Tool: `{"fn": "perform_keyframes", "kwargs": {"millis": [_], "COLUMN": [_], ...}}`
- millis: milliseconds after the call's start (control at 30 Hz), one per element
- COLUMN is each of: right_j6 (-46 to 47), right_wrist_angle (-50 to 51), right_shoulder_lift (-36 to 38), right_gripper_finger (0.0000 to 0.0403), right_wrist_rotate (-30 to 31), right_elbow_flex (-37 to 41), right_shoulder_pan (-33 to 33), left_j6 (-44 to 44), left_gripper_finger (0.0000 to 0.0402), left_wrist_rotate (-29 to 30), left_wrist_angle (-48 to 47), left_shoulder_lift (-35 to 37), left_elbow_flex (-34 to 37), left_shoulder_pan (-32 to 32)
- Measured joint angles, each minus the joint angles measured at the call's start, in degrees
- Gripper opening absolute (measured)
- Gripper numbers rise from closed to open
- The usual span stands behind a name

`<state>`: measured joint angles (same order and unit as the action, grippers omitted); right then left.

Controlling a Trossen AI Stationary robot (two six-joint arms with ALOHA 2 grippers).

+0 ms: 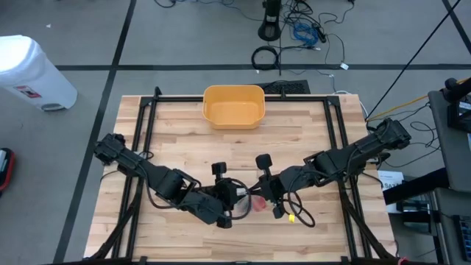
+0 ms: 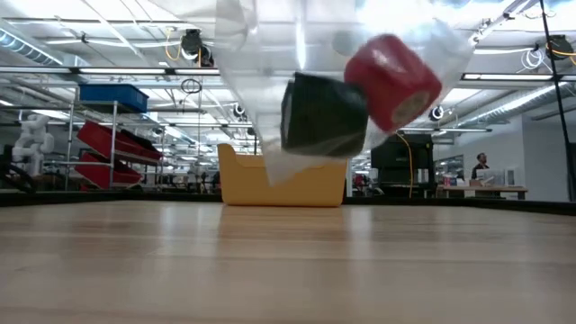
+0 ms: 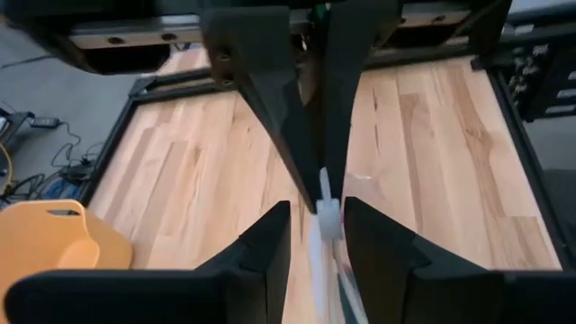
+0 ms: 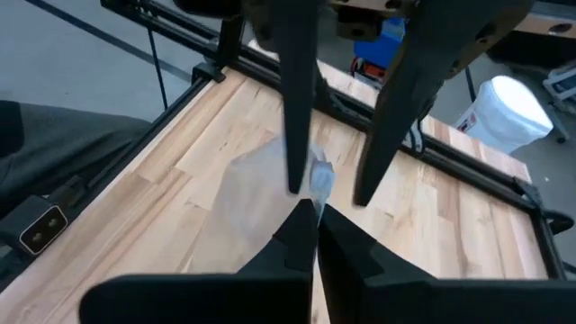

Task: Roll bandage
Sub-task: Close the transparent zip bag

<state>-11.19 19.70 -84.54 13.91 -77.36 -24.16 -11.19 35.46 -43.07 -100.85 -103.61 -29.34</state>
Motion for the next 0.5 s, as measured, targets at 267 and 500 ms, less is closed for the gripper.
{"fn": "perform_keyframes", "kwargs": {"millis": [267, 500], "right_j6": [3.6, 7.8], "right_wrist_angle": [2.9, 5.5], "right_shoulder_lift": [-3.2, -3.3], "right_gripper_finger": [0.0, 0.0], "right_wrist_rotate": [0.0, 1.4], "right_elbow_flex": [0.0, 1.7], "right_shoulder_pan": [-0.1, -1.8], "left_j6": [-2.5, -5.5], "left_gripper_finger": [0.0113, 0.0113], "left_wrist_rotate": [-0.2, 2.0], "left_wrist_angle": [-0.9, -3.6], "left_shoulder_lift": [-2.3, -2.3], "left_elbow_flex": [0.0, 0.0], "left_shoulder_pan": [-0.7, -3.2]}}
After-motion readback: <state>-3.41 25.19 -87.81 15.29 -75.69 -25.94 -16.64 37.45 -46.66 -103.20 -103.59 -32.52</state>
